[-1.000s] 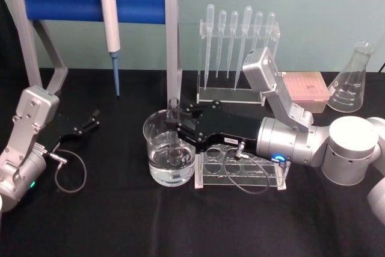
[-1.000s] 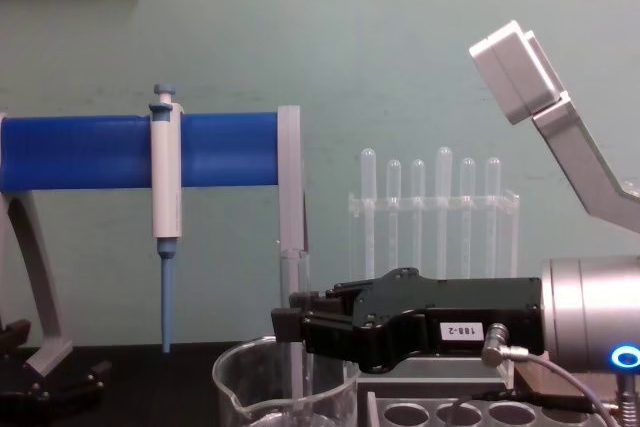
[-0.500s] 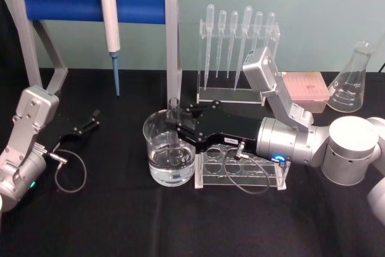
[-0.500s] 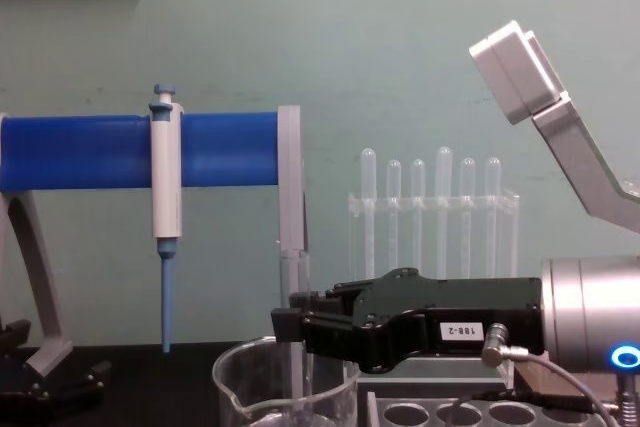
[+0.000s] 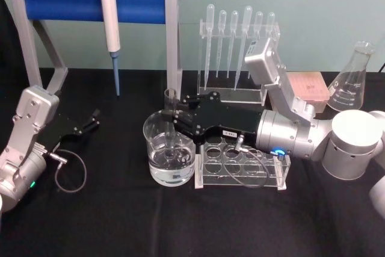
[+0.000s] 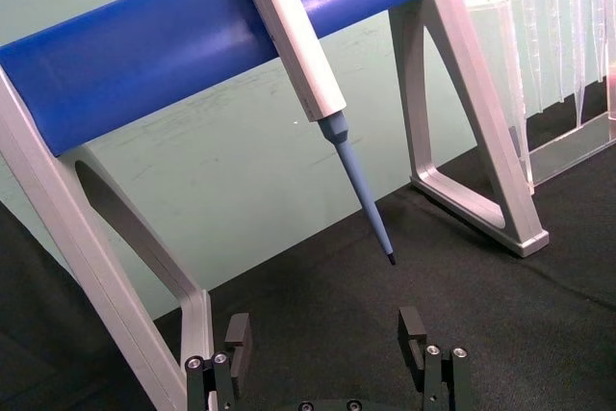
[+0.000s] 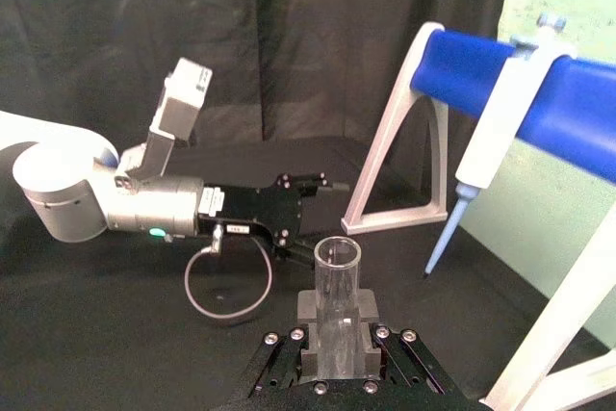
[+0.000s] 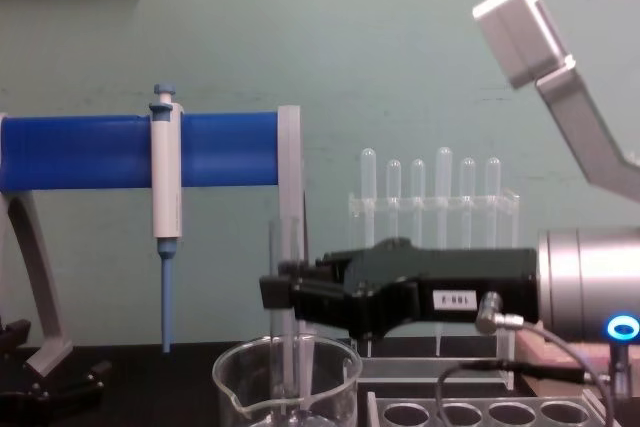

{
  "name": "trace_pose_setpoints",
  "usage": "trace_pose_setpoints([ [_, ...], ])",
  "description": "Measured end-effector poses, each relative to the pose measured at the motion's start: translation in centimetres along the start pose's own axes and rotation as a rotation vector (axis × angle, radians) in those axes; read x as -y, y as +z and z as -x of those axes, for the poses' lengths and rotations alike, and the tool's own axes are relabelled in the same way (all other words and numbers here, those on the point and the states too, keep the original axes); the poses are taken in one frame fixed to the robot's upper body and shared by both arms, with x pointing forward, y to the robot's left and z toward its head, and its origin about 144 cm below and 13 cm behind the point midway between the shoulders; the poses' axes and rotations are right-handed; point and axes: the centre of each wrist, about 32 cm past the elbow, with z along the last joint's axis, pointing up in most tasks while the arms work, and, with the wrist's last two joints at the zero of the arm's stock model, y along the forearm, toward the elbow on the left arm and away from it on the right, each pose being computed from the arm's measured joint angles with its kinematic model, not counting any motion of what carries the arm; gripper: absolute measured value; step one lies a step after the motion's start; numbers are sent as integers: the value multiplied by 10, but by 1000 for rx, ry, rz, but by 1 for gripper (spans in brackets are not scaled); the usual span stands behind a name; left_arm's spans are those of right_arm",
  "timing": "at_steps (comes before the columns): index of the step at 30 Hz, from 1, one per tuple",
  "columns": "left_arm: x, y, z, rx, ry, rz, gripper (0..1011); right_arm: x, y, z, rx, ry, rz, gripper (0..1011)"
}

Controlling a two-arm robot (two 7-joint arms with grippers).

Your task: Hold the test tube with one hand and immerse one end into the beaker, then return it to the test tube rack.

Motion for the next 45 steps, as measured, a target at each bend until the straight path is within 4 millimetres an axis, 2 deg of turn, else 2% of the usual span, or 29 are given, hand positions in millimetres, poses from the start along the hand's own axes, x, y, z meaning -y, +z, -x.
trace_pose_setpoints([
  [12, 0, 0, 0, 0, 0, 0, 1000, 11, 33, -4, 26, -3, -39, 242],
  [25, 0, 0, 0, 0, 0, 0, 1000, 26, 60, -11, 51, 7, -103, 242],
  [37, 0, 0, 0, 0, 0, 0, 1000, 40, 75, -14, 70, 3, -115, 242],
  [45, 0, 0, 0, 0, 0, 0, 1000, 65, 78, -4, 69, -16, -97, 242],
])
